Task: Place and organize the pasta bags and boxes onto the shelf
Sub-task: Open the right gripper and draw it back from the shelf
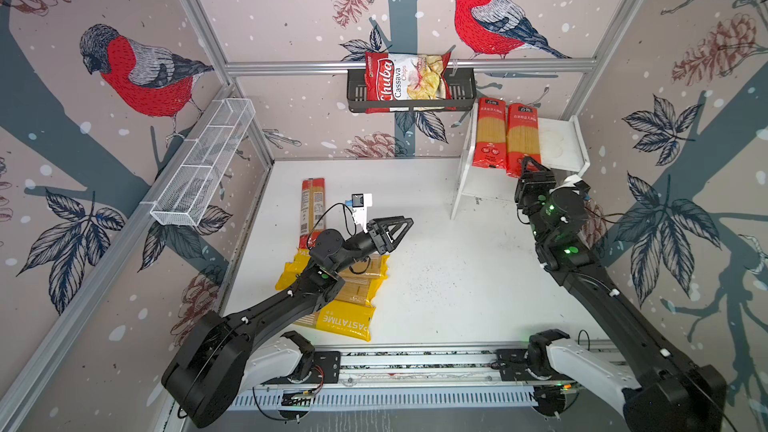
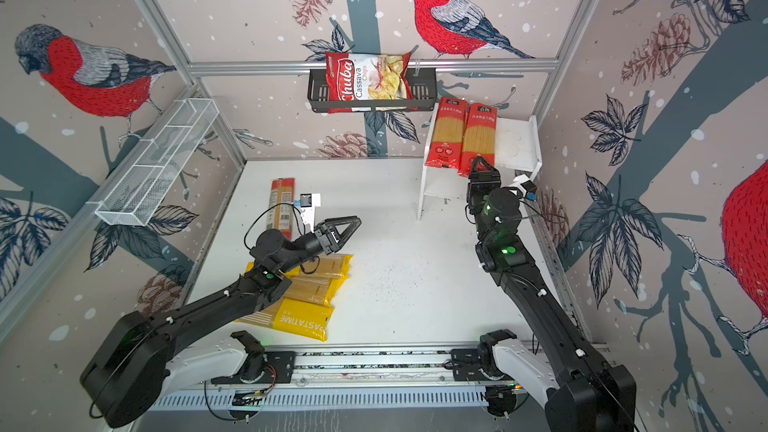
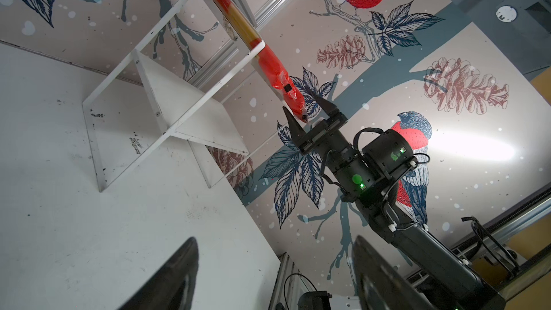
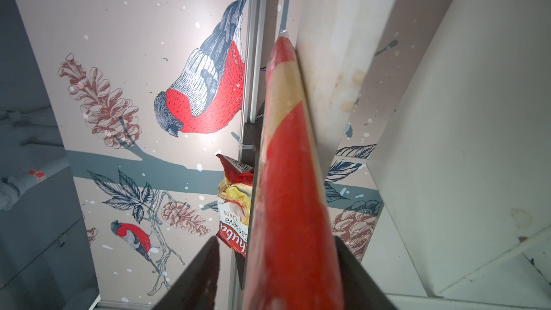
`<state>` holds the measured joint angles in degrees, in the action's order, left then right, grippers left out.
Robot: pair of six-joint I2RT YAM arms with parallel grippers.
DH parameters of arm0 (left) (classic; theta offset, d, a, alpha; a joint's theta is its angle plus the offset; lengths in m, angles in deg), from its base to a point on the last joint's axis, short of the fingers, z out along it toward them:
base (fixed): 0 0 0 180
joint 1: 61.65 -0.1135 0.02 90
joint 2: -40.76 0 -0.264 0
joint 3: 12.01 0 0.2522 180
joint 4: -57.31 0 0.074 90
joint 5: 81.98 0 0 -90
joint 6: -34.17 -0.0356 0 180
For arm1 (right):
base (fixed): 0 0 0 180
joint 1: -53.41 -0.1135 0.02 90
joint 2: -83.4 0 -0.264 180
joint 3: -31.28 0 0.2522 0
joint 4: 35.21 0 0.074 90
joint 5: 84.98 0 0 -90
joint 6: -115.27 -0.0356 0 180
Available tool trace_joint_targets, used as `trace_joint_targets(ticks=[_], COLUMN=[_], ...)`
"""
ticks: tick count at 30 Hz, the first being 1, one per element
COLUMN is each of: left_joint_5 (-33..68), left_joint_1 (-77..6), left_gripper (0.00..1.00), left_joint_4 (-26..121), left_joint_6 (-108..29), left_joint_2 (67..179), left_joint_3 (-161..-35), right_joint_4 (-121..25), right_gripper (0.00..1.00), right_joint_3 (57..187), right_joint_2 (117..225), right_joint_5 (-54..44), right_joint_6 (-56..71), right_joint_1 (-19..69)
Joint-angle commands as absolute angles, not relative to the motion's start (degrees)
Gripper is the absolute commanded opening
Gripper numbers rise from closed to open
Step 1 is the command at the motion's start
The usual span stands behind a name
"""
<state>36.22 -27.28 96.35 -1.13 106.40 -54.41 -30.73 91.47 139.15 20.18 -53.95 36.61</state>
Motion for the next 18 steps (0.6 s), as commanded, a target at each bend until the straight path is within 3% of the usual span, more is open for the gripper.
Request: trace_joint_targets(ticks=[1,5,10,14,18], left_joint_5=[35.75,36.01,30.47,16.27,12.72], left_joint_1=[-27.88,-30.52,-35.82,-38.59,-45.95], left_gripper=[0.8,0.8,0.8,0.8,0.8], left_joint_4=[92.84,87.41,70.58,55.42,50.96], left_joint_6=[-4.0,-6.53,-14.59,-20.93,-22.21], left_joint_2=[105.83,105.04,102.29,100.07,100.57], left_joint_3=[-55.9,-57.44,-61.06,-63.21,-61.94], right_joint_4=[-32.89,-36.19,-41.22,-45.85,-47.09], right_gripper=[0.7,0.8,0.75,0.68,0.64], right_joint_3=[91.18,88.03,83.26,77.43,73.04], right_joint_2=[136.82,132.66,126.65,122.66,121.91], right_joint_5=[20.11,18.53,12.56,17.24,26.8], right_joint_6=[-50.91,-49.23,-43.0,-36.32,-34.91], right_joint_1=[36.71,36.95,36.35,27.32,13.59])
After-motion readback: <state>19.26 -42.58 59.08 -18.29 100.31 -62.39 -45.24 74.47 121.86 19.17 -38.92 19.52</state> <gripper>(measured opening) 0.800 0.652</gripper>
